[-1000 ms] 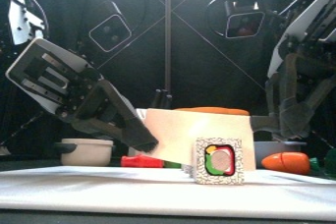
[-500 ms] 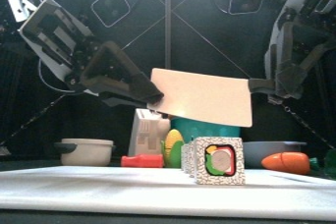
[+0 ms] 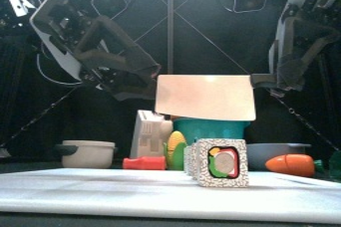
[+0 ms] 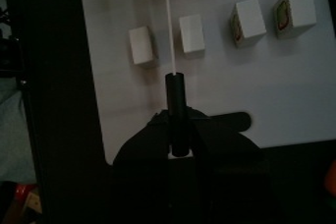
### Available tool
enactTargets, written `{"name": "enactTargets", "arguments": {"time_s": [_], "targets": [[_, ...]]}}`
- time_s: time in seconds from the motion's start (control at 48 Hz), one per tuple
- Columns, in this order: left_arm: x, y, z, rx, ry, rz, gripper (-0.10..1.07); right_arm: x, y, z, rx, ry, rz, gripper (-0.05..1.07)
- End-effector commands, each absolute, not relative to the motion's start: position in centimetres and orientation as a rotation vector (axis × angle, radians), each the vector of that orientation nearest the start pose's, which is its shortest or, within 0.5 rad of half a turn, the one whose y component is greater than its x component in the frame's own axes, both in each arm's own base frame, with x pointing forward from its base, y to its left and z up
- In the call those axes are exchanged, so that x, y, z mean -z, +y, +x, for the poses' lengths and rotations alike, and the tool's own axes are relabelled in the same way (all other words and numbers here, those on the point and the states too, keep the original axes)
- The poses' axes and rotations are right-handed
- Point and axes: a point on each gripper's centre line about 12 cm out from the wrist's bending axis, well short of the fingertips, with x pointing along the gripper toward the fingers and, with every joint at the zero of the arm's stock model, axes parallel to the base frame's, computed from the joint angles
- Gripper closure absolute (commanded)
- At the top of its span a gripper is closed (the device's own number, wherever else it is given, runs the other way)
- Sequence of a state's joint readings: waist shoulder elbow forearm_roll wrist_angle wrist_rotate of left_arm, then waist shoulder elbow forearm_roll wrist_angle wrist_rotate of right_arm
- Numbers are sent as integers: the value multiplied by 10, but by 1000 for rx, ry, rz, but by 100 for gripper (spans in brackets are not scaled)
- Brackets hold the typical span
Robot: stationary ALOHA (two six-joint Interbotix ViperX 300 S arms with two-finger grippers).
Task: Drop cleaver
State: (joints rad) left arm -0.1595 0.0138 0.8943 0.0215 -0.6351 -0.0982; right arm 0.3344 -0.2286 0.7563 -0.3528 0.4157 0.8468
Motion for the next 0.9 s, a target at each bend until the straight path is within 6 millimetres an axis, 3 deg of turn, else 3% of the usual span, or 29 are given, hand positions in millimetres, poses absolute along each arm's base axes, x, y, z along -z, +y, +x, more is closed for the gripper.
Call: {"name": "enactTargets", "arguments": {"time_s": [0.0, 0.25, 0.5, 0.875], "targets": [[-177, -49, 357, 136, 223, -61, 7, -202, 90, 307, 43, 875, 289, 71], [-187, -37, 354, 108, 192, -32, 7, -206, 88, 291, 77, 918, 382, 71], [-187, -35, 343, 105, 188, -34, 8, -207, 84, 260, 106, 977, 506, 71], [-193, -27, 321, 65, 121, -70, 8, -188, 84, 211, 157, 1130, 760, 71]]}}
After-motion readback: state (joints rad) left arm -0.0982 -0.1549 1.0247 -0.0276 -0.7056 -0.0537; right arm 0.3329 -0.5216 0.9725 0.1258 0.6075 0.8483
